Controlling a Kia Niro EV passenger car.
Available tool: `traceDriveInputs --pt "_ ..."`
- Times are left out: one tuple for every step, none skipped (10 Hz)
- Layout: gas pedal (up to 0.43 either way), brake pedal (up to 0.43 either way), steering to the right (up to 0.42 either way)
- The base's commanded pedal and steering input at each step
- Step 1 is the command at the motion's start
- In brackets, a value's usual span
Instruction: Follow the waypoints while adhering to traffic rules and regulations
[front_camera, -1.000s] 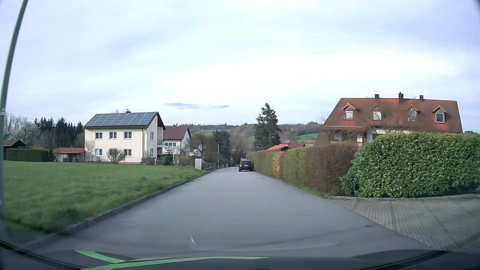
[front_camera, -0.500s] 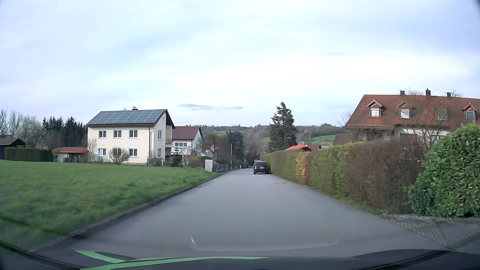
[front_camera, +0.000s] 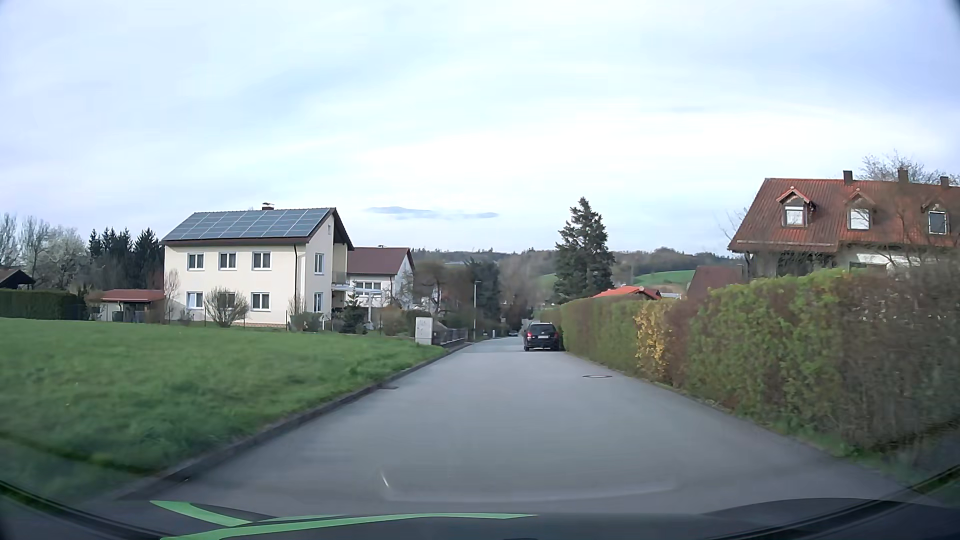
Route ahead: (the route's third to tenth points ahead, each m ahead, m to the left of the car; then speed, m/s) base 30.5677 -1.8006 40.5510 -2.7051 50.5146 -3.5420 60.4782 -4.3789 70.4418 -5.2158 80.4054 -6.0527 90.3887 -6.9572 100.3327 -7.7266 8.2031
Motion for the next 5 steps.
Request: traceDriveInputs --pt "0.000 0.000 -0.007" --pt "0.000 0.000 -0.004" --pt "0.000 0.000 -0.002" --pt "0.000 0.000 0.000" --pt "0.000 0.000 0.004"
